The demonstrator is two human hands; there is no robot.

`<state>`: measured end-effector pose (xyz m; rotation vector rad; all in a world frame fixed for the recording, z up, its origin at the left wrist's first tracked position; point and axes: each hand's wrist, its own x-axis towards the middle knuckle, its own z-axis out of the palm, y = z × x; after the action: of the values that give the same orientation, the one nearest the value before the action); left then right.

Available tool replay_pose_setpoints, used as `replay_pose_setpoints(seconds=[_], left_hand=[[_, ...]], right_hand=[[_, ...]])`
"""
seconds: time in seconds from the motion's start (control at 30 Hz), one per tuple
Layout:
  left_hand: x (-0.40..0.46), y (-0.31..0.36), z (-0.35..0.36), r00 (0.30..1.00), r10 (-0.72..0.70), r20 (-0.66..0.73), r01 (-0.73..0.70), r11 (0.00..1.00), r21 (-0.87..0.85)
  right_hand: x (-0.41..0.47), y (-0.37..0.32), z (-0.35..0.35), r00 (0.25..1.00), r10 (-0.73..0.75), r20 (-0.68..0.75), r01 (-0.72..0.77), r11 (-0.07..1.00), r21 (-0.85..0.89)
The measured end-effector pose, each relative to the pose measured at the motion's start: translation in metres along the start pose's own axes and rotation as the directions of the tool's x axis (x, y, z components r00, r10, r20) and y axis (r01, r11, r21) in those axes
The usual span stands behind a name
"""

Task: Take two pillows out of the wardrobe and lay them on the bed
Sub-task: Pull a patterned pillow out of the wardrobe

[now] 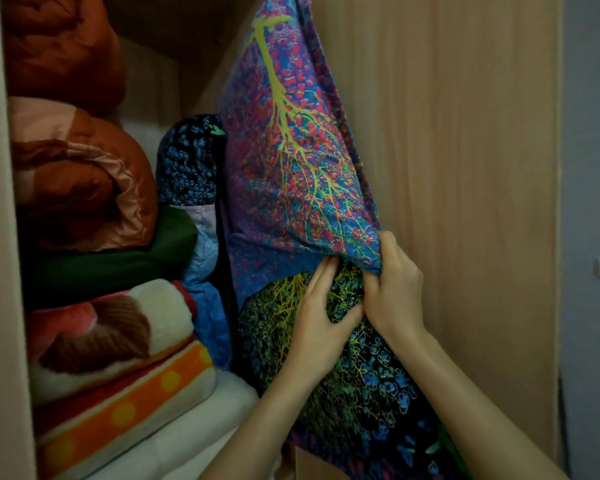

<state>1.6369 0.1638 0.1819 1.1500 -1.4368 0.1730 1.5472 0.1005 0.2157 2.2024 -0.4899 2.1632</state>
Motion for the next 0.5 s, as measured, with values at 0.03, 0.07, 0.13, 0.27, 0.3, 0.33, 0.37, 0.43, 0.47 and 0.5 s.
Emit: replay_pose_setpoints(seconds=[0.03,0.07,0.13,0.27,0.3,0.33,0.37,0.43,0.47,0.5], left_hand=[[-0.003,0.001,-0.002,1.0,0.003,0.009,-0.003,1.0,-0.009],[-0.007,0.003,-0.005,1.0,0.004,0.022,-0.004,1.0,-0.019],[-0.016,0.007,-0.011,0.998,-0.003,0.059,0.005,0.999,-0.036],[-0.037,0.016,-0.019,0.994,-0.007,0.112,0.016,0.997,-0.073],[-0.043,0.019,-0.02,0.992,-0.008,0.122,0.019,0.996,-0.083],[-0.05,0.023,-0.02,0.991,-0.009,0.133,0.022,0.995,-0.095],[-0.058,0.026,-0.018,0.99,-0.01,0.141,0.025,0.994,-0.107],[-0.075,0.034,-0.013,0.989,-0.015,0.15,0.036,0.99,-0.136],[-0.084,0.039,-0.01,0.988,-0.019,0.154,0.043,0.987,-0.153],[-0.093,0.045,-0.006,0.987,-0.022,0.159,0.05,0.984,-0.173]], right_hand=[[-0.003,-0.004,-0.002,1.0,0.004,-0.008,-0.004,1.0,-0.004],[-0.007,-0.009,-0.004,1.0,0.007,-0.015,-0.007,1.0,-0.008],[-0.014,-0.019,-0.009,1.0,0.017,-0.025,-0.018,1.0,-0.015],[-0.031,-0.039,-0.023,0.999,0.016,-0.04,-0.018,0.998,-0.06],[-0.035,-0.043,-0.027,0.999,0.016,-0.043,-0.019,0.997,-0.072],[-0.04,-0.046,-0.033,0.999,0.017,-0.043,-0.021,0.996,-0.087],[-0.046,-0.05,-0.039,0.999,0.017,-0.043,-0.021,0.994,-0.104],[-0.057,-0.055,-0.054,0.999,0.027,-0.046,-0.033,0.99,-0.135],[-0.062,-0.057,-0.062,0.998,0.039,-0.044,-0.046,0.987,-0.152],[-0.068,-0.059,-0.071,0.998,0.052,-0.04,-0.058,0.984,-0.166]])
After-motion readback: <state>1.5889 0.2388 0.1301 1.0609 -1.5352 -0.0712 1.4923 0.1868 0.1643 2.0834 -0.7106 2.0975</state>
